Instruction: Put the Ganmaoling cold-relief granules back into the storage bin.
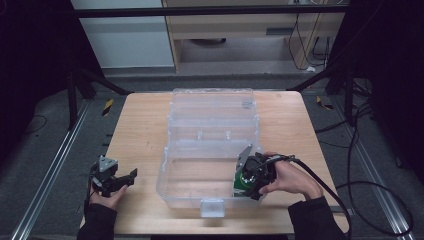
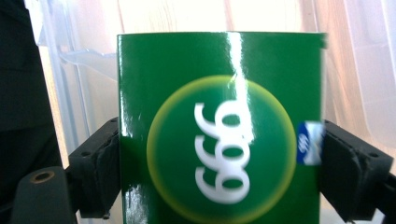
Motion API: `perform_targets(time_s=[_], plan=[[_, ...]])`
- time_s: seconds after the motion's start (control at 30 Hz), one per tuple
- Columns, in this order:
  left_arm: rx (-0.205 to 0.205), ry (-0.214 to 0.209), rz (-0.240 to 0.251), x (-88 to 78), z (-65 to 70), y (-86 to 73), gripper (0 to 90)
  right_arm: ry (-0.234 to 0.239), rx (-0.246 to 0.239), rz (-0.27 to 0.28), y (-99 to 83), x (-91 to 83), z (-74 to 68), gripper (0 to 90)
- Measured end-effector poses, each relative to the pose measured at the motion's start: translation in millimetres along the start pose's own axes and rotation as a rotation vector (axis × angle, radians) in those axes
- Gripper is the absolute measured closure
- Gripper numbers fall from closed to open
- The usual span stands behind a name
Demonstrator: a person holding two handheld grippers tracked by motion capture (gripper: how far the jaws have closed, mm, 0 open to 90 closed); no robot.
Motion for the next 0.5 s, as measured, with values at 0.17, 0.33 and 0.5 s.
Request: perform_targets(time_s=[0.17,0.33,0.5], plan=[[0.001,0.0,-0.002,0.0,0.6,0.0,22.0,-0.007,0.012,0.007,-2.1,-3.7,1.1,13.5],[0.001,-0.001,-0.001,-0.2,1.0,0.1,22.0,-0.039,0.042,0.085,-2.4,-24.1,3.8,13.3],[0.001,-0.001,-0.002,-0.2,0.8,-0.1,22.0,-0.098,0.083,0.152,-6.8,-41.2,8.3,10.0]])
Point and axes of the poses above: each handheld gripper's, and its own axes: x roughly forward along the jaws, y roughly out of its top, z roughly to its right, the point moved 9 cm from there along x, roughly forward along the jaws, and after that the axes turned 2 degrees about -x, right-handed, at the moved point
